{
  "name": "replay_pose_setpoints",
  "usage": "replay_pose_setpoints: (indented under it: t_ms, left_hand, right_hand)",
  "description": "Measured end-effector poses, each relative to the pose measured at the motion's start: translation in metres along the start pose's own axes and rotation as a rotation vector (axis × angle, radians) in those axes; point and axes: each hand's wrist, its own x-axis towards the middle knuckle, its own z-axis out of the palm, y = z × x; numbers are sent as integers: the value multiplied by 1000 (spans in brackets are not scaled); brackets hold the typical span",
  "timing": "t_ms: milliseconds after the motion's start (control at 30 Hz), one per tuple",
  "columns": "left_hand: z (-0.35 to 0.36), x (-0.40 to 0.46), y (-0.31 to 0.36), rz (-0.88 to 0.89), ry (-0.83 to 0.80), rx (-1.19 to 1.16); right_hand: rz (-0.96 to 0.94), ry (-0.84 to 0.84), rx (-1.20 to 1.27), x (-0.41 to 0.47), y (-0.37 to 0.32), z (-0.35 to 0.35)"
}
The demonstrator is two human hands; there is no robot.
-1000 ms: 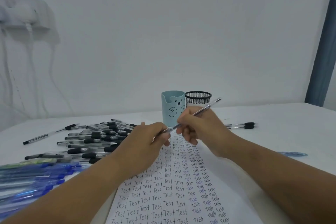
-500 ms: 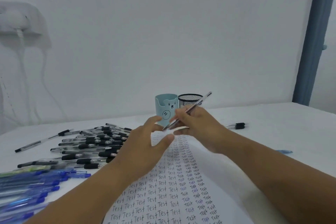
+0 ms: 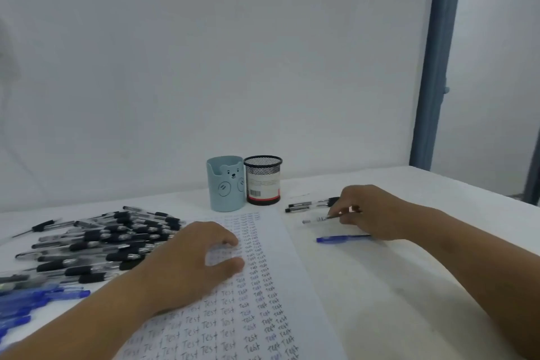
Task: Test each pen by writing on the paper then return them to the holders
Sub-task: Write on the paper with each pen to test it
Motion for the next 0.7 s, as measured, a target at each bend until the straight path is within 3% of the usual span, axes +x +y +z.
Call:
replay_pose_setpoints:
  t_ms: [233,700]
  left_hand:
    - [0,-1,-3,5,2,-6]
    - [-3,-4,-4,22,70,17]
  right_hand:
    - [21,-10,146,-17,7,8]
    - [-116,-82,42,-8,-24,-5]
